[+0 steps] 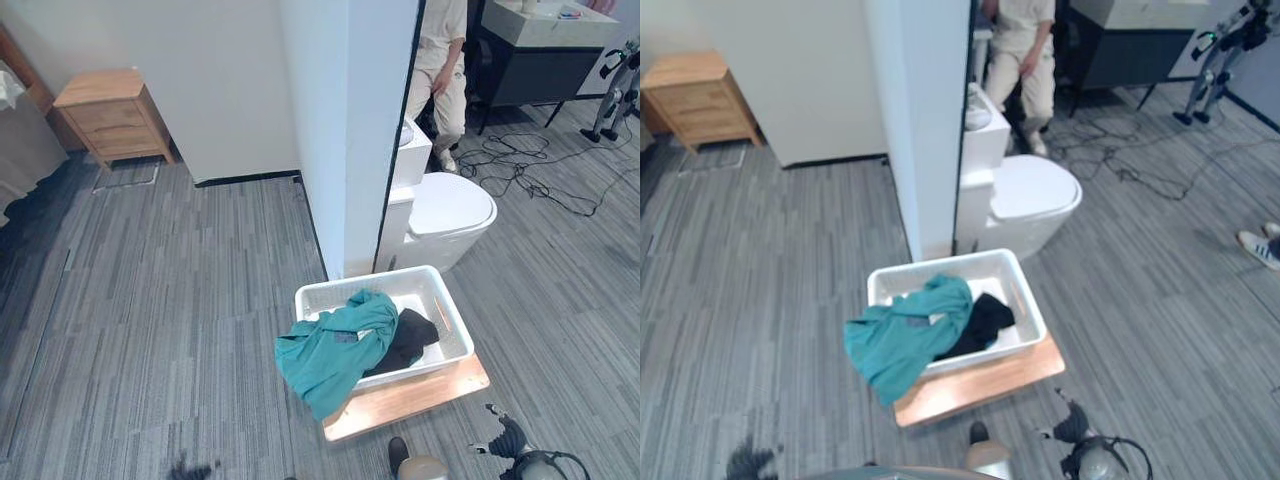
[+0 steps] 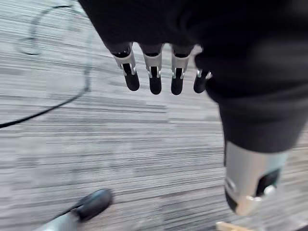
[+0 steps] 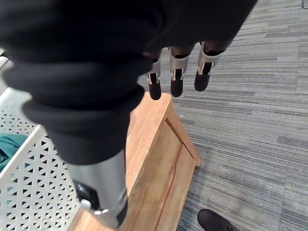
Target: Tidy up the quilt and then pick up the clothes from the bed and put them into the laundry hamper.
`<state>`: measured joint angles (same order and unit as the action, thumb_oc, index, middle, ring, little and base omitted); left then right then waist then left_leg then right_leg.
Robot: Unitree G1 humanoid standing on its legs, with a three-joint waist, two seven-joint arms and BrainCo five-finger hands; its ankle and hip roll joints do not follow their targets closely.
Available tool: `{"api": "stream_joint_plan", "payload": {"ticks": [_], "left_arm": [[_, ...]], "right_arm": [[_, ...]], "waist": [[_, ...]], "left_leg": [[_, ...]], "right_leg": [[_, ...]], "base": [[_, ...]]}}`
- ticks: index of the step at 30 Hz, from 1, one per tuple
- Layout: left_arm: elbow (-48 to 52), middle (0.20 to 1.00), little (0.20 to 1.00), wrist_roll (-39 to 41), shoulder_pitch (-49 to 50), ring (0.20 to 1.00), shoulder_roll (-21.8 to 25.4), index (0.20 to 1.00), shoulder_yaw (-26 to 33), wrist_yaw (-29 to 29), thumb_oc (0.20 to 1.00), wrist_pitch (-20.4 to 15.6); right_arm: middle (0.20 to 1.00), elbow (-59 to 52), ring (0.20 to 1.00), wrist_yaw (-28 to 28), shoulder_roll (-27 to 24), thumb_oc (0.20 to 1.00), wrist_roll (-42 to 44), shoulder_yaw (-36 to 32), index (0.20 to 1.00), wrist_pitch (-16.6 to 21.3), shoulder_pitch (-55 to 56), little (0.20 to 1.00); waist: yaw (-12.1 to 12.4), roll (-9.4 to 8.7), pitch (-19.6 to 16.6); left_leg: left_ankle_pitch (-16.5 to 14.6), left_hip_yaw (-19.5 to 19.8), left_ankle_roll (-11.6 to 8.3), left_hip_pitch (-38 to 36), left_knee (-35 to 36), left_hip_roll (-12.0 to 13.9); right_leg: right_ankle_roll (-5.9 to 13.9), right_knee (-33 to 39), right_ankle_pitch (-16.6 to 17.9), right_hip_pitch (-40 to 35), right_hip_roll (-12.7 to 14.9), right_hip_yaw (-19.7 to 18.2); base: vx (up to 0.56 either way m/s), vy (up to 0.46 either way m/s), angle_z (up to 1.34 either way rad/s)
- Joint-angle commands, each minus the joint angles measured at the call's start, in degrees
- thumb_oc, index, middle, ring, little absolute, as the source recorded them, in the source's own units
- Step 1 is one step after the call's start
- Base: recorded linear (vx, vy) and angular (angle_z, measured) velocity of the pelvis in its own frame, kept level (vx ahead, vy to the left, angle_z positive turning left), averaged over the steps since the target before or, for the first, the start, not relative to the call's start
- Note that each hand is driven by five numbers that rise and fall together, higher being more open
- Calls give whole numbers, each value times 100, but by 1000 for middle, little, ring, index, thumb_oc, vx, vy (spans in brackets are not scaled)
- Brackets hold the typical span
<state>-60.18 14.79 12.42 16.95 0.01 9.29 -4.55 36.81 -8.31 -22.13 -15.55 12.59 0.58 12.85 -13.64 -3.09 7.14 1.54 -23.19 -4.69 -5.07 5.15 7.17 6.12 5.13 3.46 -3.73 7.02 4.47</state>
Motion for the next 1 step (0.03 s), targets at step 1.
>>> {"api": "stream_joint_plan", "payload": {"ticks": [1], "left_arm": [[-573,1000,1000,-556,-629,1000,152,1000,68,-29,1000,32]], "right_arm": [[1000,-45,1000,92,-15,1000,221,-20,1000,29,-341,1000]], "waist": [[60,67,133]], "left_leg": [[-92,-45,-318,-376,-15,325]], "right_leg": [[405,-70,-357,180,63,-166]], "base": [[15,57,0]]}}
